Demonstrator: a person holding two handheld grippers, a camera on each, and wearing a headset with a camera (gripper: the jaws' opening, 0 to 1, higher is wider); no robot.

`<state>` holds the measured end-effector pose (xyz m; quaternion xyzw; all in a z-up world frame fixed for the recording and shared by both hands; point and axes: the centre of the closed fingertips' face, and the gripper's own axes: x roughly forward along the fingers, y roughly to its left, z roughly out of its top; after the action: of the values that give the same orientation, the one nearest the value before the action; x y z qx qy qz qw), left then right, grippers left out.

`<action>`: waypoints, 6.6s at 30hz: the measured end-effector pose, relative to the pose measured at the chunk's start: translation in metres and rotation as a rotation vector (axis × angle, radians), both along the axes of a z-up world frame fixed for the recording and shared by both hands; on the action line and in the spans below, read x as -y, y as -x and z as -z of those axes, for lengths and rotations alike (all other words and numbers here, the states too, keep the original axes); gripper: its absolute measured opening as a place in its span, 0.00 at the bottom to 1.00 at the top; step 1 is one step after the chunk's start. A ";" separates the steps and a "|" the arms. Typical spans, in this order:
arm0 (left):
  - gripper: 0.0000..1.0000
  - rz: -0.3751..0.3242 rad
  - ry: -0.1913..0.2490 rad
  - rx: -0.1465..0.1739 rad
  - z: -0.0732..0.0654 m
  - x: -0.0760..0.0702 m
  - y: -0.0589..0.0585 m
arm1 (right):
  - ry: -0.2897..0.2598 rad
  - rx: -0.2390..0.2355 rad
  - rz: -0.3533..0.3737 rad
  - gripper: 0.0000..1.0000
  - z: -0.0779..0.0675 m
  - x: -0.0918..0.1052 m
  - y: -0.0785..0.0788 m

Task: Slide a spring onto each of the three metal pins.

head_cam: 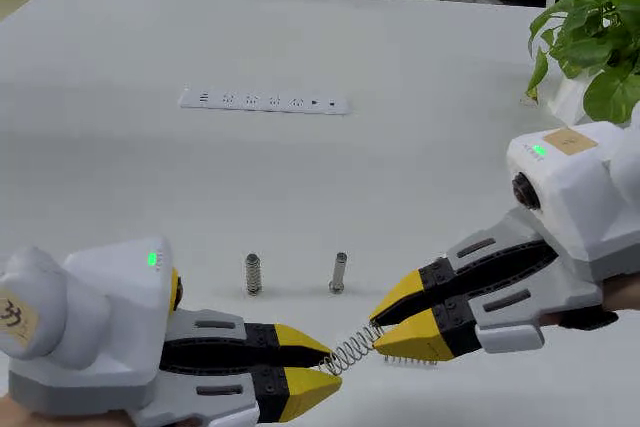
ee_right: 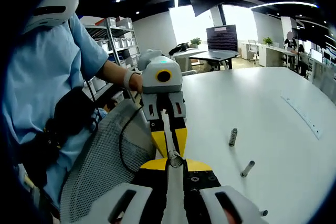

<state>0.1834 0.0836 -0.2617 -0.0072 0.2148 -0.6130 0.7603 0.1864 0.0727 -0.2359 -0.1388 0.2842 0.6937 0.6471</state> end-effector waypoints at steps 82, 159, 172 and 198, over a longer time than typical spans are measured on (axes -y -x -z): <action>0.06 -0.060 -0.051 0.056 0.017 0.031 -0.014 | 0.372 0.141 -0.243 0.08 0.035 0.009 -0.001; 0.95 -0.564 -0.252 0.104 0.038 -0.092 -0.052 | 0.563 0.379 -0.355 0.07 0.034 -0.001 -0.088; 0.99 -0.559 -0.260 0.085 0.043 -0.092 -0.052 | 0.652 0.440 -0.399 0.07 0.044 -0.003 -0.117; 0.95 -0.556 -0.243 0.056 0.048 -0.092 -0.055 | 0.721 0.397 -0.452 0.07 0.066 -0.002 -0.124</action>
<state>0.2384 0.1754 -0.3098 0.0422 0.2555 -0.3512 0.8998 0.3106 0.0747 -0.3015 -0.5434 0.3404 0.6342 0.4320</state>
